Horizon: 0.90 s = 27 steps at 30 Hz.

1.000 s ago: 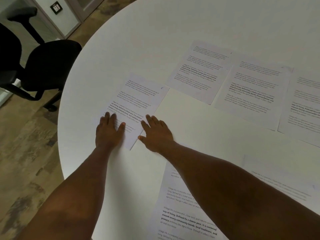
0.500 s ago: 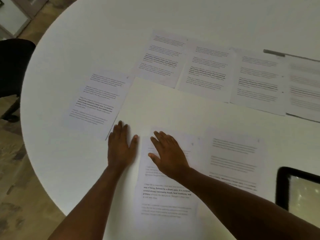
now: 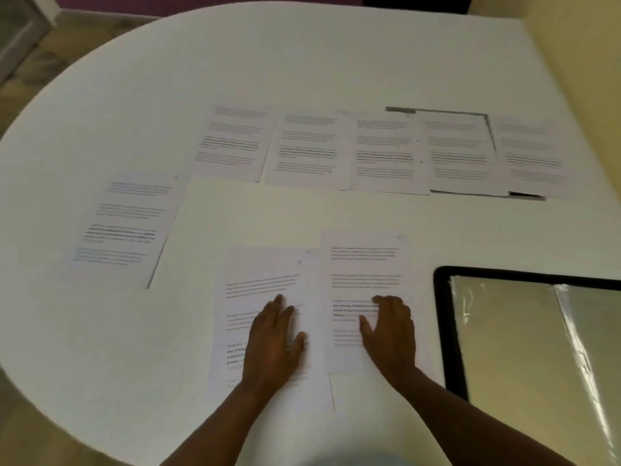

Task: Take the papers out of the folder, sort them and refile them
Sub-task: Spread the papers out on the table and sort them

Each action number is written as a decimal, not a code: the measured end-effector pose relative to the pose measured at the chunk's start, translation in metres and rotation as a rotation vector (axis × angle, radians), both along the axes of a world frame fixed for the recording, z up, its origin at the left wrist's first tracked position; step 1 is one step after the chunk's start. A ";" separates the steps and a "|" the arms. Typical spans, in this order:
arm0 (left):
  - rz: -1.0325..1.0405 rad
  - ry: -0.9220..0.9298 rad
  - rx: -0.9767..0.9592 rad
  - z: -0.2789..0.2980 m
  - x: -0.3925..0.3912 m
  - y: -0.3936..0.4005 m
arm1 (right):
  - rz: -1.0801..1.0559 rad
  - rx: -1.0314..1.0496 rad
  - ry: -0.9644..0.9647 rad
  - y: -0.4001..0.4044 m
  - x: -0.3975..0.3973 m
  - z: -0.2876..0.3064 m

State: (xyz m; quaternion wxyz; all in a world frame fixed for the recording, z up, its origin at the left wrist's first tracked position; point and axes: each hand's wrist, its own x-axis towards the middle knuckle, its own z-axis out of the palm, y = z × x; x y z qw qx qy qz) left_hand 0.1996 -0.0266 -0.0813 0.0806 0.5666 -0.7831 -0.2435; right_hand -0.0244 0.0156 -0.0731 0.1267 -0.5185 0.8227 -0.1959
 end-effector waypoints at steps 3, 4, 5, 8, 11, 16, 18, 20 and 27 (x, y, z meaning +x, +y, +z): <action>-0.108 -0.044 -0.004 -0.001 -0.018 0.008 | -0.117 0.053 -0.028 0.021 -0.024 0.000; -0.137 -0.084 0.014 -0.001 -0.023 0.009 | -0.152 0.086 -0.024 0.026 -0.029 0.001; -0.167 -0.135 0.041 -0.001 -0.026 0.009 | -0.192 0.130 -0.026 0.031 -0.033 0.003; -0.245 -0.252 0.095 -0.004 -0.032 0.011 | -0.300 0.290 -0.058 0.040 -0.038 0.010; -0.270 -0.295 0.113 -0.005 -0.035 0.012 | -0.383 0.312 -0.137 0.041 -0.041 0.014; -0.191 -0.205 0.108 -0.004 -0.033 0.012 | -0.455 0.234 -0.341 0.036 -0.044 0.015; -0.083 -0.161 0.062 -0.002 -0.027 0.010 | -0.465 0.206 -0.365 0.036 -0.045 0.016; 0.042 -0.172 0.016 -0.001 -0.015 0.007 | -0.470 0.193 -0.372 0.036 -0.050 0.017; 0.710 -0.192 0.146 0.006 0.042 -0.006 | -0.456 0.125 -0.374 0.032 -0.069 0.026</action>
